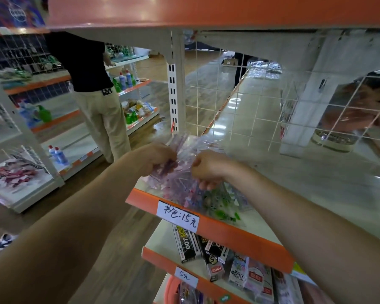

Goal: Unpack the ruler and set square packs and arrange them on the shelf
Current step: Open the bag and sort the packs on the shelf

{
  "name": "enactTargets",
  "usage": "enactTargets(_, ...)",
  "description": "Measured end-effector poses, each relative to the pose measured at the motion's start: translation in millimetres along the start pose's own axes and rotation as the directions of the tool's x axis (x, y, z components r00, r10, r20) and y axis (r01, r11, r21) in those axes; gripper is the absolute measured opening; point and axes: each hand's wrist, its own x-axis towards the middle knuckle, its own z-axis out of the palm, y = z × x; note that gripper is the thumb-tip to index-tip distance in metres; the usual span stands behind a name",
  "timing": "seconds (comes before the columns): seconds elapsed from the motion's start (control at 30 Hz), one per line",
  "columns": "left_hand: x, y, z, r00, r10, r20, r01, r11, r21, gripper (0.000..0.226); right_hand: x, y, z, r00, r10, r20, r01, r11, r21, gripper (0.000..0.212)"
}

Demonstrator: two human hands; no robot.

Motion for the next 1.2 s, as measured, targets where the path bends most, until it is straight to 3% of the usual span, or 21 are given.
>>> enactTargets(0.07,-0.8,0.0,-3.4,0.999,-0.044,-0.023,0.043,0.998,-0.037,0.022,-2.8,1.2,10.0,1.0,0.002,0.026,0.004,0.968,-0.25,0.036)
enactTargets(0.13,-2.4,1.1,-4.7,0.998,-0.05,-0.028,0.048,0.997,-0.068,0.028,-3.8,2.4,13.7,0.998,-0.047,-0.034,0.027,0.895,-0.446,0.038)
enactTargets(0.37,1.3,-3.8,1.9,0.994,0.026,-0.105,-0.011,0.99,0.143,0.033,3.5,-1.9,23.5,0.996,0.012,-0.091,-0.063,0.809,-0.584,0.063)
enactTargets(0.47,1.8,-5.4,5.1,0.986,0.056,-0.154,-0.015,0.966,0.259,0.024,1.2,-2.4,22.0,0.999,0.024,-0.048,-0.043,0.889,-0.456,0.035)
enactTargets(0.57,5.8,-6.1,4.8,0.99,0.05,-0.134,-0.017,0.971,0.237,0.02,-2.1,6.8,10.8,0.997,0.073,-0.011,-0.073,0.955,-0.286,0.015)
enactTargets(0.7,12.8,-6.0,6.2,0.997,0.015,-0.079,-0.005,0.992,0.123,0.027,-4.9,23.6,-1.2,0.996,0.073,-0.044,-0.076,0.994,-0.077,0.014)
enactTargets(0.83,15.6,-4.7,12.8,0.999,-0.011,-0.031,0.013,0.999,0.053,0.018,-6.1,37.5,-17.2,0.995,0.086,-0.06,-0.076,0.987,0.143,0.024)
enactTargets(0.97,14.9,2.7,21.5,0.981,-0.04,0.188,0.071,0.985,-0.159,0.017,-4.0,31.3,-22.2,0.998,0.059,-0.019,-0.045,0.9,0.433,0.016)
enactTargets(1.07,8.9,13.6,33.4,0.914,0.015,0.406,0.115,0.949,-0.293,0.019,-3.2,13.4,-21.0,0.993,-0.052,-0.103,0.092,0.893,0.44,0.023)
enactTargets(1.2,3.2,23.5,36.4,0.858,0.121,0.499,0.175,0.845,-0.505,0.032,0.9,0.2,-33.0,0.947,-0.118,-0.298,0.165,0.977,0.137,0.042)
